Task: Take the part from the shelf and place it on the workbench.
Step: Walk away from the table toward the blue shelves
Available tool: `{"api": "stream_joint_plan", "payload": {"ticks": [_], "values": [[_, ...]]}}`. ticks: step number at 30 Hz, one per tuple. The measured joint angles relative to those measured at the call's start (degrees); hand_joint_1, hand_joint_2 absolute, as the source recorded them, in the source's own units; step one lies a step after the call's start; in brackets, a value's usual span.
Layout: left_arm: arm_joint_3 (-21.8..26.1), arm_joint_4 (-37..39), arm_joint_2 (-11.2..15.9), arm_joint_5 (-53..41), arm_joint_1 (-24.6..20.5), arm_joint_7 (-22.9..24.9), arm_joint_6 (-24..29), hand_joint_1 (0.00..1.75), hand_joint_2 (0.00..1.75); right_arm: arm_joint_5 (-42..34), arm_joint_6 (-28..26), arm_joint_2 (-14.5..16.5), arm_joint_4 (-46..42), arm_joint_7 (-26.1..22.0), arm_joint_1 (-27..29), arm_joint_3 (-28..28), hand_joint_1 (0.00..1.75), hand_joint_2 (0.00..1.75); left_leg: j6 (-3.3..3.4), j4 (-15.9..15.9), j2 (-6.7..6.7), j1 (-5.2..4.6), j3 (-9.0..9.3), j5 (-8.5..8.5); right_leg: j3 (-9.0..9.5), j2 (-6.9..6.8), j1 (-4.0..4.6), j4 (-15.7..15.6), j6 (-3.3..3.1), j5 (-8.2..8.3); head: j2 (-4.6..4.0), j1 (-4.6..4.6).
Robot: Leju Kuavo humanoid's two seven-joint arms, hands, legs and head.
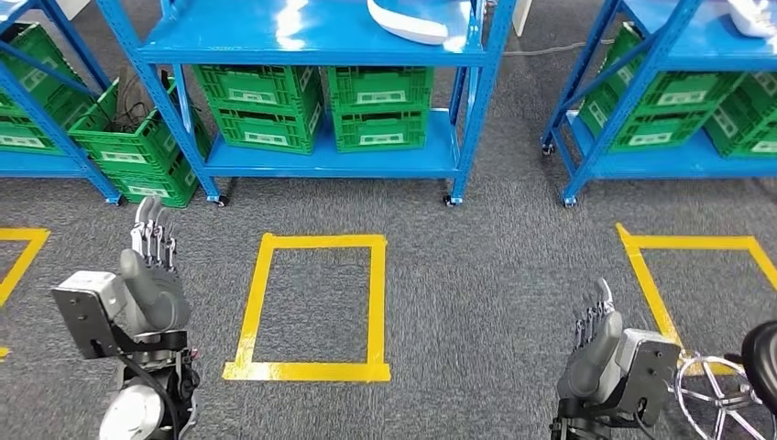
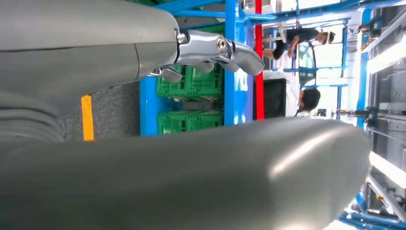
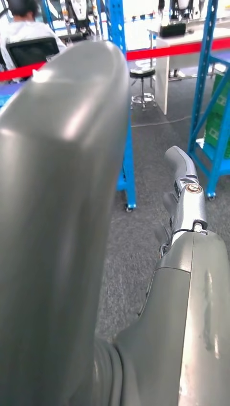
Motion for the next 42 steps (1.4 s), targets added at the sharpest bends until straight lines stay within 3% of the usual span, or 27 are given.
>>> {"api": "stream_joint_plan", "payload": {"ticks": [3, 4, 7, 9, 10, 11, 13, 14, 18, 20, 22, 23, 24, 25, 27, 29, 31, 34, 35, 38, 39, 40, 42], "values": [[0.01, -0.04, 0.0, -0.04, 0.06, -0.03, 0.07, 0.0, 0.0, 0.03, 0.02, 0.01, -0.01, 0.04, 0.01, 0.0, 0.0, 0.0, -0.87, 0.62, 0.13, 0.23, -0.47, -0.47, 0.61, 0.0, -0.1, -0.87, -1.05, 0.34, 0.0, -0.22], [0.01, -0.07, 0.02, -0.07, 0.06, -0.04, 0.1, 0.0, 0.0, 0.04, 0.04, 0.02, -0.01, 0.04, -0.04, 0.0, 0.0, 0.0, -1.02, 2.59, 0.21, 0.21, -1.49, -1.47, 0.92, -0.04, -0.24, -1.21, -1.39, 0.42, 0.0, -0.5], [0.04, -0.09, 0.09, -0.13, 0.28, -0.02, 0.21, 0.0, 0.0, 0.04, 0.12, 0.03, 0.05, 0.1, -0.14, 0.02, 0.0, 0.0, -1.21, 12.95, 0.34, 0.19, -7.25, -5.28, 1.32, -0.06, -0.2, -1.3, -1.98, 0.1, 0.0, -1.6], [0.05, -0.08, 0.11, -0.13, 0.52, 0.0, 0.23, 0.0, 0.0, 0.04, 0.16, 0.04, 0.16, 0.12, -0.11, 0.09, 0.0, 0.0, -1.26, 15.3, 0.37, 0.19, -9.25, -4.58, 1.56, -0.02, -0.13, -1.14, -2.03, -0.28, 0.0, -2.01], [0.05, -0.08, 0.13, -0.13, 0.58, 0.0, 0.23, 0.0, 0.0, 0.04, 0.18, 0.04, 0.21, 0.13, -0.1, 0.16, 0.0, 0.0, -1.21, 13.72, 0.41, 0.19, -8.83, -2.96, 1.75, 0.03, -0.12, -0.98, -1.96, -0.53, 0.0, -2.19], [0.05, -0.08, 0.14, -0.13, 0.58, 0.0, 0.23, 0.0, 0.0, 0.04, 0.19, 0.04, 0.23, 0.13, -0.09, 0.23, 0.0, 0.0, -1.09, 10.14, 0.48, 0.2, -7.23, -0.8, 1.99, 0.08, -0.12, -0.78, -1.78, -0.85, 0.0, -2.43], [0.06, -0.12, 0.14, -0.15, 0.53, -0.01, 0.23, 0.0, 0.0, 0.04, 0.27, 0.03, 0.24, 0.13, -0.12, 0.33, 0.0, 0.0, -0.76, 3.56, 0.58, 0.15, -3.84, 1.42, 2.25, 0.18, 0.05, -0.32, -1.22, -1.52, 0.0, -2.86], [0.07, -0.18, 0.13, -0.16, 0.53, -0.03, 0.23, 0.0, 0.0, 0.04, 0.33, 0.03, 0.24, 0.14, -0.15, 0.36, 0.0, 0.0, -0.55, 1.67, 0.59, 0.09, -2.73, 1.58, 2.25, 0.22, 0.16, -0.19, -0.87, -1.76, 0.0, -2.96], [0.09, -0.4, 0.09, -0.16, 0.54, -0.03, 0.25, 0.0, 0.0, 0.02, 0.56, 0.02, 0.22, 0.19, -0.27, 0.49, 0.0, 0.0, 0.48, 0.59, 0.38, 0.13, -1.78, 1.24, 1.75, 0.15, 0.04, 0.4, 0.36, -2.39, 0.0, -2.58], [0.1, -0.52, 0.07, -0.19, 0.5, -0.05, 0.25, 0.0, 0.0, 0.03, 0.58, 0.02, 0.2, 0.19, -0.39, 0.54, 0.0, 0.0, 0.95, 0.36, 0.39, 0.34, -1.36, 1.2, -0.65, 0.1, -0.13, 4.99, 0.99, -4.49, 0.0, -1.99], [0.1, -0.56, 0.08, -0.2, 0.52, -0.04, 0.24, 0.0, 0.0, 0.02, 0.6, 0.0, 0.2, 0.2, -0.43, 0.57, 0.0, 0.0, 1.24, 0.35, 0.4, 0.29, -1.16, 0.98, -4.88, 0.07, -0.31, 12.85, 1.39, -7.14, 0.0, -1.28], [0.1, -0.56, 0.09, -0.2, 0.56, -0.02, 0.23, 0.0, 0.0, 0.02, 0.6, -0.01, 0.22, 0.21, -0.38, 0.58, 0.0, 0.0, 1.31, 0.36, 0.38, 0.25, -1.07, 0.87, -6.75, 0.07, -0.36, 15.75, 1.46, -7.67, 0.0, -1.08], [0.1, -0.56, 0.09, -0.2, 0.59, -0.01, 0.23, 0.0, 0.0, 0.02, 0.63, -0.01, 0.24, 0.26, -0.34, 0.6, 0.0, 0.0, 1.33, 0.36, 0.32, 0.2, -0.87, 0.7, -7.65, 0.07, -0.38, 16.45, 1.41, -6.86, 0.0, -0.91], [0.09, -0.56, 0.09, -0.2, 0.62, -0.01, 0.23, 0.0, 0.0, 0.03, 0.67, -0.01, 0.26, 0.34, -0.33, 0.62, 0.0, 0.0, 1.32, 0.37, 0.24, 0.15, -0.57, 0.5, -7.47, 0.07, -0.37, 14.98, 1.24, -5.09, 0.0, -0.69], [0.1, -0.56, 0.09, -0.21, 0.63, -0.01, 0.23, 0.0, 0.0, 0.07, 0.78, -0.05, 0.28, 0.52, -0.37, 0.65, 0.0, 0.0, 1.19, 0.35, 0.1, 0.09, 0.18, 0.03, -4.65, 0.06, -0.22, 7.32, 0.52, -0.21, 0.0, -0.28], [0.1, -0.58, 0.09, -0.24, 0.6, -0.02, 0.24, 0.0, 0.0, 0.24, 0.86, -0.09, 0.3, 0.67, -0.54, 0.69, 0.0, 0.0, 0.77, 0.29, 0.02, -0.04, 0.39, -0.31, -1.8, 0.02, 0.14, 1.42, -0.26, 1.52, 0.0, -0.03], [0.09, -0.62, 0.09, -0.21, 0.59, 0.01, 0.2, 0.0, 0.0, 0.6, 0.9, -0.09, 0.31, 0.83, -0.66, 0.72, 0.0, 0.0, 0.12, 0.05, 0.01, 0.0, 0.3, -0.38, -0.83, 0.06, 0.51, 0.02, -0.79, 1.02, 0.0, -0.04], [0.09, -0.73, 0.1, -0.13, 0.5, 0.02, -0.06, 0.0, 0.0, 1.1, 1.05, -0.09, 0.25, 1.04, -0.69, 0.78, 0.0, 0.0, -0.68, 1.08, 0.17, 0.1, -0.15, -1.11, 0.23, 0.13, 0.2, -1.21, -1.62, 1.22, 0.0, -0.24], [0.09, -0.77, 0.12, -0.2, 0.45, 0.02, -0.14, 0.0, 0.0, 1.17, 1.13, -0.08, 0.23, 1.09, -0.73, 0.81, 0.0, 0.0, -0.8, 3.2, 0.25, 0.08, -1.24, -2.12, 0.68, 0.11, 0.04, -1.63, -1.89, 1.23, 0.0, -0.55], [0.09, -0.78, 0.16, -0.6, 0.56, 0.02, -0.2, 0.0, 0.0, 1.21, 1.37, -0.07, 0.27, 1.21, -0.72, 0.89, 0.0, 0.0, -1.03, 13.1, 0.35, 0.1, -7.14, -5.41, 1.11, 0.08, 0.09, -1.75, -2.34, 0.75, 0.0, -1.58], [0.09, -0.78, 0.17, -0.69, 0.64, 0.03, -0.2, 0.0, 0.0, 1.2, 1.41, -0.07, 0.3, 1.22, -0.67, 0.93, 0.0, 0.0, -1.05, 14.59, 0.37, 0.1, -8.39, -5.21, 1.22, 0.11, 0.12, -1.69, -2.34, 0.55, 0.0, -1.8], [0.09, -0.78, 0.19, -0.76, 0.67, 0.05, -0.2, 0.0, 0.0, 1.17, 1.42, -0.07, 0.34, 1.22, -0.63, 0.97, 0.0, 0.0, -1.0, 13.99, 0.39, 0.09, -8.53, -4.04, 1.4, 0.14, 0.14, -1.61, -2.28, 0.32, 0.0, -1.99], [0.1, -0.78, 0.21, -0.83, 0.64, 0.09, -0.21, 0.0, 0.0, 1.07, 1.42, -0.05, 0.4, 1.2, -0.57, 1.06, 0.0, 0.0, -0.68, 7.47, 0.48, 0.06, -5.74, -0.23, 1.97, 0.23, 0.15, -1.33, -1.97, -0.28, 0.0, -2.45]]}}
